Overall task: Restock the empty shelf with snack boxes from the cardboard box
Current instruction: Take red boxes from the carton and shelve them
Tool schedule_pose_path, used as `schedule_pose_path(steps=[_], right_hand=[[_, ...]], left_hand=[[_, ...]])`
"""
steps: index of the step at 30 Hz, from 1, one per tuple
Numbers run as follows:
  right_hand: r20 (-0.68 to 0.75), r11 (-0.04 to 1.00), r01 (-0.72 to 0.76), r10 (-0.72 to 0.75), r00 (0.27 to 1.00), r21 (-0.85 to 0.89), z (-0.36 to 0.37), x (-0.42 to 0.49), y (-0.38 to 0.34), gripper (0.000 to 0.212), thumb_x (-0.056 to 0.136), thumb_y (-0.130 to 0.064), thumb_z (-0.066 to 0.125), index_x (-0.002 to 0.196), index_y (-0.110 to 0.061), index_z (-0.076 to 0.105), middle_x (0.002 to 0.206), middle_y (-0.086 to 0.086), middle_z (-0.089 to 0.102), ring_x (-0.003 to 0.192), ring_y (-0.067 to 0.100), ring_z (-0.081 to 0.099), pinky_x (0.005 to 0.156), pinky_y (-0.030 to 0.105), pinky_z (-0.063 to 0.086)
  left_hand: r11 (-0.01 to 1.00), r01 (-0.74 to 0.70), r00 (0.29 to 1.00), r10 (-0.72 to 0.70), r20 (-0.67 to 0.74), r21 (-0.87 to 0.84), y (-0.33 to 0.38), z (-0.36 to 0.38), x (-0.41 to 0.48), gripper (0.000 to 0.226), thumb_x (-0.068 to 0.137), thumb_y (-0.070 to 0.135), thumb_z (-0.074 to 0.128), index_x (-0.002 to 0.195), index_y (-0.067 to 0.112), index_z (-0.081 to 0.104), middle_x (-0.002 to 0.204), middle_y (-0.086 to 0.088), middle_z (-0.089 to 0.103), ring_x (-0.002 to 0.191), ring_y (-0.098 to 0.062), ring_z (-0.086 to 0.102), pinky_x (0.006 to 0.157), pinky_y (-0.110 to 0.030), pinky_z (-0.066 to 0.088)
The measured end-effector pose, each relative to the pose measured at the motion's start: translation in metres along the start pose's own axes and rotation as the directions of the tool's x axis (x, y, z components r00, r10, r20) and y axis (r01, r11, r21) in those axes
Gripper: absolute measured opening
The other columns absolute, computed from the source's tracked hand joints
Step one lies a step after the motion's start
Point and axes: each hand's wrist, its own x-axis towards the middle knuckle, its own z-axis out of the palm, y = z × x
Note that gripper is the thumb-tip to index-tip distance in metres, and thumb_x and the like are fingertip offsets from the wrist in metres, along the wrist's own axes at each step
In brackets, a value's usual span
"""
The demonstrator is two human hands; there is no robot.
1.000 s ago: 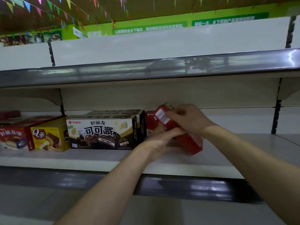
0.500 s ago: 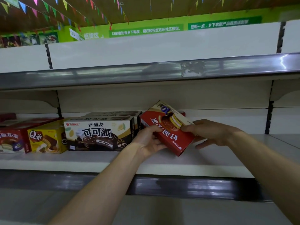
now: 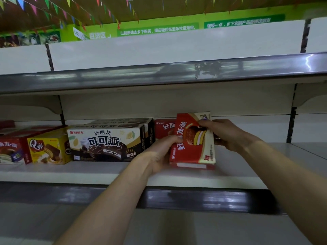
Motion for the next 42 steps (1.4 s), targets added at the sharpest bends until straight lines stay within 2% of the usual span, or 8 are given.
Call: schedule_pose_path(steps=[4,7,11,15,18,25,29,42], right_hand=[[-0.070,0.983,-0.016,0.029,0.997,0.181,0.007,0.005,0.009,0.018,0.090,-0.024,0.065,0.094,-0.007,0.062,0.078,0.006,0.069,0.069,0.016,0.063,0.061,0.026,0.053],[-0.034,0.968,-0.046,0.056,0.998,0.247,0.003,0.006,0.019,0.033,0.087,-0.018,0.069,0.114,-0.002,0.058,0.091,0.013,0.071,0.071,0.020,0.069,0.057,0.028,0.060],[-0.005,0.992,-0.093,0.094,0.996,0.090,-0.004,0.010,0.030,0.048,0.081,-0.018,0.073,0.124,-0.009,0.054,0.107,0.011,0.070,0.094,0.022,0.068,0.070,0.030,0.054],[0.031,0.971,-0.110,0.119,0.992,-0.211,0.001,0.008,0.039,0.031,0.073,-0.005,0.076,0.103,-0.003,0.066,0.102,0.011,0.068,0.091,0.020,0.060,0.072,0.026,0.046],[-0.027,0.918,-0.007,-0.004,1.000,-0.396,0.013,0.010,0.041,0.063,0.055,-0.025,0.084,0.112,-0.011,0.062,0.107,0.005,0.068,0.100,0.021,0.062,0.093,0.033,0.047],[-0.127,0.780,-0.045,-0.045,0.991,-0.624,0.024,0.027,0.031,0.064,0.075,-0.023,0.075,0.128,-0.011,0.042,0.115,0.007,0.061,0.104,0.026,0.062,0.090,0.035,0.050],[-0.136,0.741,-0.052,-0.053,0.989,-0.670,0.036,0.036,0.027,0.059,0.075,-0.020,0.073,0.125,-0.008,0.045,0.114,0.010,0.061,0.100,0.027,0.064,0.089,0.036,0.053],[-0.166,0.659,-0.034,-0.139,0.976,-0.752,0.042,0.051,0.044,0.046,0.088,-0.028,0.066,0.122,-0.008,0.043,0.119,0.012,0.059,0.108,0.030,0.058,0.076,0.030,0.039]], left_hand=[[0.998,0.011,0.991,-0.018,-0.134,-0.055,0.002,-0.008,0.000,0.038,0.087,0.022,0.069,0.120,0.010,0.054,0.109,-0.016,0.070,0.097,-0.031,0.069,0.077,-0.046,0.058],[0.980,-0.190,0.922,0.157,-0.355,-0.061,0.001,-0.013,0.008,0.054,0.082,0.015,0.076,0.128,0.008,0.050,0.115,-0.015,0.067,0.098,-0.030,0.068,0.078,-0.047,0.059],[0.885,-0.327,0.766,0.453,-0.456,0.331,-0.001,-0.011,0.014,0.051,0.085,0.014,0.072,0.131,0.012,0.050,0.120,-0.004,0.062,0.101,-0.020,0.063,0.092,-0.035,0.052],[0.644,-0.301,0.679,0.663,-0.316,0.703,-0.006,-0.012,0.023,0.058,0.090,0.012,0.064,0.144,0.017,0.042,0.133,-0.007,0.058,0.117,-0.023,0.058,0.100,-0.040,0.048],[0.413,-0.228,0.617,0.762,-0.197,0.882,-0.007,-0.011,0.032,0.052,0.091,0.014,0.061,0.141,0.015,0.044,0.135,-0.008,0.054,0.123,-0.027,0.052,0.099,-0.044,0.047],[-0.116,0.264,0.684,0.722,-0.101,0.957,-0.006,-0.001,0.031,0.071,0.093,0.030,0.058,0.152,0.020,0.019,0.153,-0.019,0.018,0.132,-0.036,0.034,0.101,-0.044,0.038],[-0.034,0.280,0.756,0.623,-0.198,0.959,-0.002,0.005,0.041,0.084,0.088,0.009,0.063,0.152,0.015,0.009,0.155,-0.021,0.007,0.115,-0.036,0.053,0.078,-0.038,0.049],[0.039,0.154,0.817,0.556,-0.150,0.987,-0.006,-0.014,0.058,0.100,0.086,0.004,0.062,0.155,0.023,-0.009,0.158,-0.019,-0.020,0.124,-0.038,0.048,0.088,-0.039,0.049]])
